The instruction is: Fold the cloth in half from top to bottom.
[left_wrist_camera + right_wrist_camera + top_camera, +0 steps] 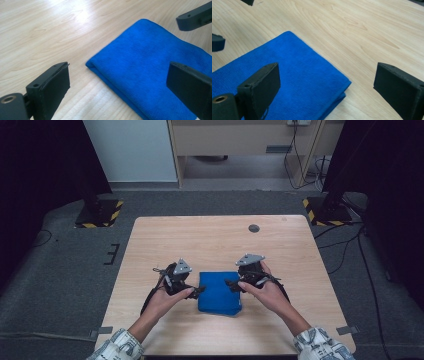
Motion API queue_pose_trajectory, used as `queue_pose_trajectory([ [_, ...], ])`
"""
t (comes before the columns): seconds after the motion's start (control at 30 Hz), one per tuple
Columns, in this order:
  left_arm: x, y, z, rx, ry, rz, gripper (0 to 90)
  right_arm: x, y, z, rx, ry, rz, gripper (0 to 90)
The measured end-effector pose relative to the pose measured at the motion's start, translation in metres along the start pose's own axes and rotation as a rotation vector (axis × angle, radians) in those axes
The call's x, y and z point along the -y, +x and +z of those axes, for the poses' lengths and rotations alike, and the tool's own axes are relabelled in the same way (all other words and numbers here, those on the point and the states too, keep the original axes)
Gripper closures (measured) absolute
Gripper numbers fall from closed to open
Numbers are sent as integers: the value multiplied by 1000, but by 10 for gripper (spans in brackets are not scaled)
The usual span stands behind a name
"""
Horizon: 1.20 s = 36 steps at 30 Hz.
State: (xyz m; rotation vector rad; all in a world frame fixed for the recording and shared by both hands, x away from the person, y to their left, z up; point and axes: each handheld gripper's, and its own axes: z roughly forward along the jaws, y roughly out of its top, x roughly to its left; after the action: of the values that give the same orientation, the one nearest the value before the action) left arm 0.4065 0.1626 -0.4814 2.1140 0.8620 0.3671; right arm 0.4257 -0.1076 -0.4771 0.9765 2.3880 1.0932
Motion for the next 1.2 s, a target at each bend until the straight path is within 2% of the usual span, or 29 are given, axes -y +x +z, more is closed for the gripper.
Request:
queue_pose_trajectory([
  [0.4, -2, 22, -7, -52, 0, -15, 49, -5, -15, -6, 40, -19, 14, 71],
  [0.77, 3, 44, -18, -94, -7, -55, 50, -4, -31, -16, 70, -39, 43, 71],
  [0.93, 6, 54, -24, -117, -14, -69, 50, 1, -43, -24, 95, -46, 61, 71],
  [1.2, 15, 73, -32, -155, -4, -93, 50, 14, -71, -36, 155, -60, 123, 72],
])
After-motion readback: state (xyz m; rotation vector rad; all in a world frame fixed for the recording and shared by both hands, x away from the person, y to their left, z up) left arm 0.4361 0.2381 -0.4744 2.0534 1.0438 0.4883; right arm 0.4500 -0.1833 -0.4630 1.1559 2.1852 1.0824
